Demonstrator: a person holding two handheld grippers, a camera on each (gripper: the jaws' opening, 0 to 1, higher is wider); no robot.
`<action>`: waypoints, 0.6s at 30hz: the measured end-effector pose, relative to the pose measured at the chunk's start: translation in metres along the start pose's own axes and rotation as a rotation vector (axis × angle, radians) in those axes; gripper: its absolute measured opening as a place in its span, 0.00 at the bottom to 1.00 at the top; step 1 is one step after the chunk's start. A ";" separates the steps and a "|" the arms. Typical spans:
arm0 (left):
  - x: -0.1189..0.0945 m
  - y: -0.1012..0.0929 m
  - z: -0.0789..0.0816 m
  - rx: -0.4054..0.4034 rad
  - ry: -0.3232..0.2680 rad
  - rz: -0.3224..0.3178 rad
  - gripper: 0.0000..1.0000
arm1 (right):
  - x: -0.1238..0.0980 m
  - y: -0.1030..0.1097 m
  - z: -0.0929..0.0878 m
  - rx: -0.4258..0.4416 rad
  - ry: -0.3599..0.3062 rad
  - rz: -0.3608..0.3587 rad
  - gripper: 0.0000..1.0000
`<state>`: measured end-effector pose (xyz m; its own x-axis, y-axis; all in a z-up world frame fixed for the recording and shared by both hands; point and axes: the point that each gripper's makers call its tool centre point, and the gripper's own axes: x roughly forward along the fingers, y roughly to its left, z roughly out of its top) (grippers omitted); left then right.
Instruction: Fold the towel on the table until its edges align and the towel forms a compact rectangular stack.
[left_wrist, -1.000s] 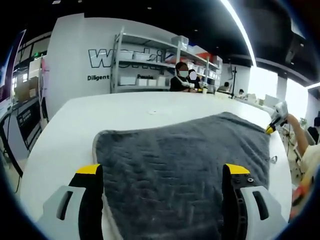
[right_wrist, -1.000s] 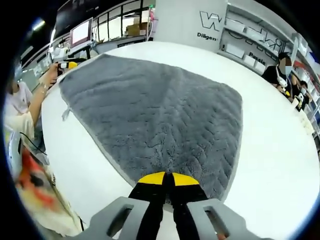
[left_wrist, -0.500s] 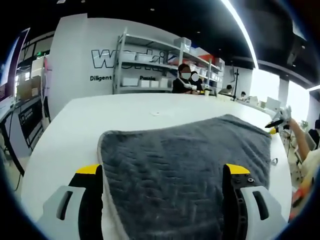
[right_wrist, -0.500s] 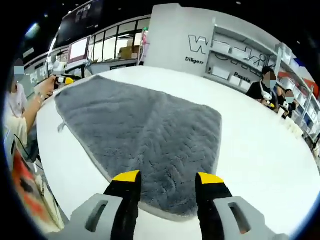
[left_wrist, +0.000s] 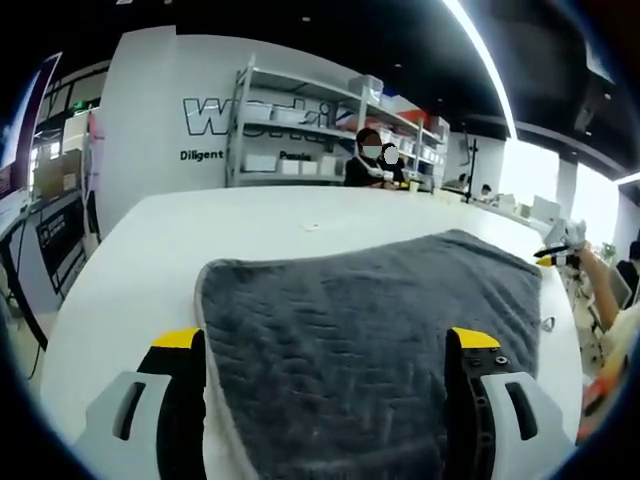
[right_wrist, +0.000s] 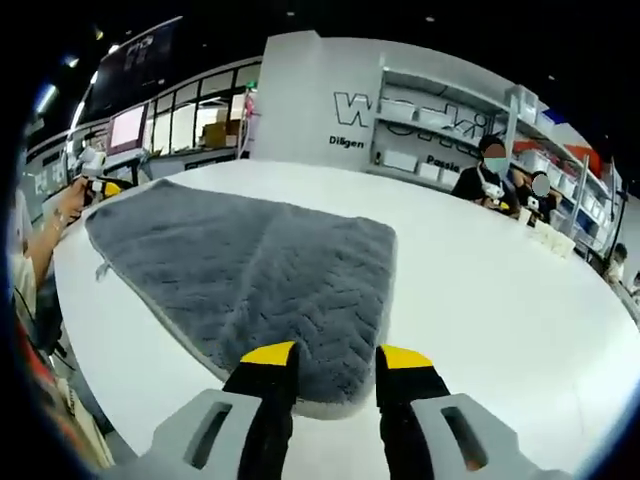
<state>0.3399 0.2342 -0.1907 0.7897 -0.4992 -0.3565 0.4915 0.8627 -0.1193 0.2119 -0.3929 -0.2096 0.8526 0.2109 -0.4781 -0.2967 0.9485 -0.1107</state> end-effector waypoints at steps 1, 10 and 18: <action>0.000 0.000 0.000 -0.001 0.000 0.000 0.98 | 0.003 -0.002 0.001 0.010 -0.003 -0.003 0.25; 0.001 0.002 0.000 -0.007 0.002 -0.003 0.98 | 0.031 -0.005 -0.011 0.050 0.079 0.023 0.08; 0.002 0.003 0.001 -0.011 0.002 -0.010 0.98 | 0.030 -0.012 -0.016 0.053 0.088 0.012 0.03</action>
<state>0.3432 0.2354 -0.1908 0.7840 -0.5075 -0.3574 0.4950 0.8586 -0.1334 0.2344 -0.4019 -0.2373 0.8071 0.2033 -0.5543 -0.2819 0.9576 -0.0592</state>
